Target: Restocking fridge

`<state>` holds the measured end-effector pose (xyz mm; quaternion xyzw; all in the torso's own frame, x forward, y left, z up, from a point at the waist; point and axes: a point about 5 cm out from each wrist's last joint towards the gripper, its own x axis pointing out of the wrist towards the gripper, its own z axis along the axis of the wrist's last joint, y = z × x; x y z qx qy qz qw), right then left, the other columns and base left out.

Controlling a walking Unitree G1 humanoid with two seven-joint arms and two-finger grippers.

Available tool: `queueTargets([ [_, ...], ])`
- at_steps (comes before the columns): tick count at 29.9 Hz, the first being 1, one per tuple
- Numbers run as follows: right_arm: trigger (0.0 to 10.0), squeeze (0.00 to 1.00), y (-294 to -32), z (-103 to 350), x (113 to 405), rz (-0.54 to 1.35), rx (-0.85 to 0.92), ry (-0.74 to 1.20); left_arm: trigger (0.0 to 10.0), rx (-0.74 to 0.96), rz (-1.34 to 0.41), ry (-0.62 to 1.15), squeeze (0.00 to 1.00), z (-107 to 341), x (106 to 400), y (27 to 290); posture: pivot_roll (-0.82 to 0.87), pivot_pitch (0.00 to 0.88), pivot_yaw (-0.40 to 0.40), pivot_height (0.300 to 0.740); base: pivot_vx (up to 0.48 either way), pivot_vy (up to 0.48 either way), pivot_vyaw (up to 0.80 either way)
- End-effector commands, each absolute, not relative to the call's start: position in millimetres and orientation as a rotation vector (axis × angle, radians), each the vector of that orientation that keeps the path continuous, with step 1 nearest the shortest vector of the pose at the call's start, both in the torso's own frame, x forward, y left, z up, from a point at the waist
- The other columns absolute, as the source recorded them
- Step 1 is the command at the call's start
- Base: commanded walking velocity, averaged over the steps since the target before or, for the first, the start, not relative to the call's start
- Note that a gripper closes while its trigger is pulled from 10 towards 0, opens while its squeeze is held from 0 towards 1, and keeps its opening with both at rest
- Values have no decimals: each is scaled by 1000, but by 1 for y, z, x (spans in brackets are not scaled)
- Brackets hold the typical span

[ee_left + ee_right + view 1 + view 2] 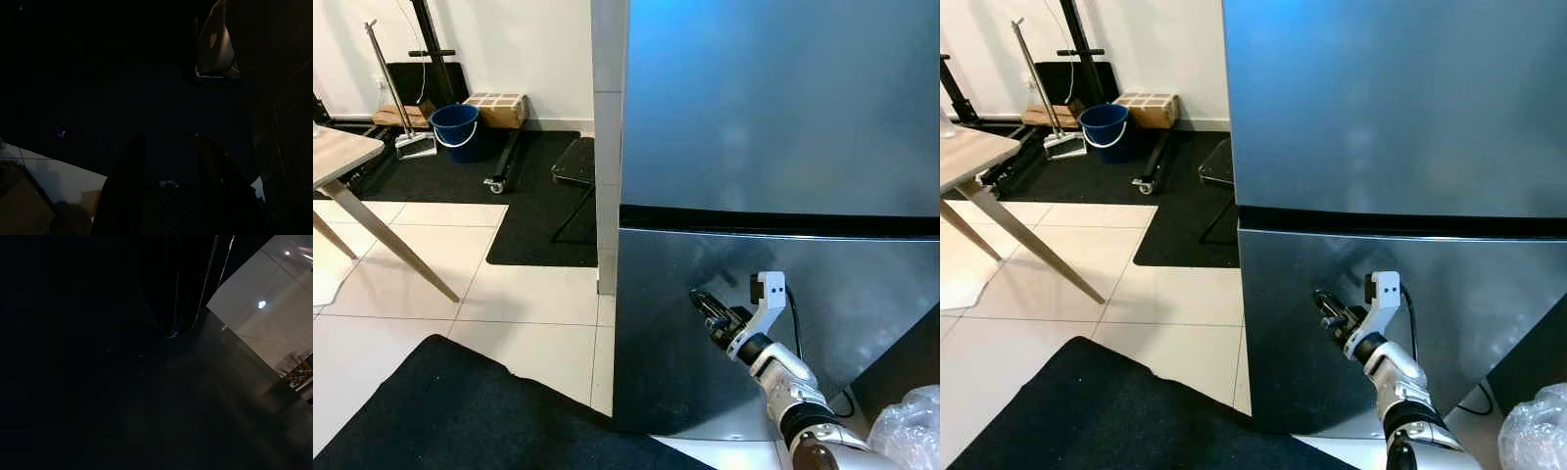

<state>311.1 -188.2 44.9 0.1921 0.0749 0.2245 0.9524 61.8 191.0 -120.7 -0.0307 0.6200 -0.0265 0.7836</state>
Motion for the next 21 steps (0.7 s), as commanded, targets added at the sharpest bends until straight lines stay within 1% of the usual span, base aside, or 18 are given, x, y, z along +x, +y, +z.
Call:
queueTargets([
  [1, 10000, 0, -188, 44, 312, 458, 355, 173, 10000, -64, -75, 1344, 0, -121, 60, 188, -39, 0, -10, 740, 0, 0, 0],
  [2, 10000, 0, -188, 44, 312, 458, 355, 173, 10000, -64, -75, 1344, 0, -121, 60, 188, -39, 0, -10, 740, 0, 0, 0],
  [4, 10000, 0, -186, 21, 294, 508, 291, 321, 10000, -67, -75, 1340, 0, -121, 62, 187, -39, 0, -13, 740, 0, 0, 0],
  [5, 10000, 0, -186, 21, 294, 508, 291, 321, 10000, -67, -75, 1340, 0, -121, 62, 187, -39, 0, -13, 740, 0, 0, 0],
  [6, 10000, 0, -186, 12, 286, 526, 265, 384, 10000, -68, -76, 1339, 0, -121, 62, 186, -39, 0, -13, 740, 0, 0, 0],
  [7, 10000, 0, -186, -10, 264, 566, 225, 517, 10000, -70, -76, 1339, 0, -121, 62, 186, -39, 0, -13, 740, 0, 0, 0],
  [10, 10000, 0, -188, -28, 244, 564, 199, 623, 10000, -71, -78, 1339, 0, -121, 62, 186, -39, 0, -14, 740, 0, 0, 0],
  [11, 10000, 0, -188, -28, 244, 564, 199, 623, 10000, -71, -78, 1339, 0, -121, 62, 186, -39, 0, -14, 740, 0, 0, 0],
  [13, 10000, 0, -194, -47, 223, 493, 148, 740, 10000, -67, -81, 1340, 0, -121, 62, 186, -41, 0, -14, 740, 0, 0, 0],
  [14, 10000, 0, -194, -47, 223, 493, 148, 740, 10000, -67, -81, 1340, 0, -121, 62, 186, -41, 0, -14, 740, 0, 0, 0],
  [15, 10000, 0, -197, -55, 211, 456, 119, 794, 10000, -63, -83, 1341, 0, -121, 62, 187, -42, 0, -12, 740, 0, 0, 0],
  [16, 10000, 0, -203, -65, 197, 373, 77, 863, 10000, -57, -85, 1341, 0, -121, 62, 188, -36, 0, -11, 740, 0, 0, 0],
  [17, 10000, 0, -203, -65, 197, 373, 77, 863, 10000, -57, -85, 1341, 0, -121, 62, 188, -36, 0, -11, 740, 0, 0, 0],
  [18, 10000, 0, -215, -80, 171, 223, 18, 967, 10000, -37, -83, 1337, 0, -120, 62, 192, -29, 0, -7, 740, 0, 0, 0],
  [19, 10000, 0, -219, -84, 163, 181, 3, 994, 10000, -29, -80, 1335, 0, -120, 62, 194, -25, 0, -7, 740, 0, 0, 0],
  [21, 10000, 0, -221, -86, 158, 159, 0, 1009, 10000, -24, -76, 1333, 0, -120, 63, 195, -20, 0, -7, 740, 0, 0, 0],
])
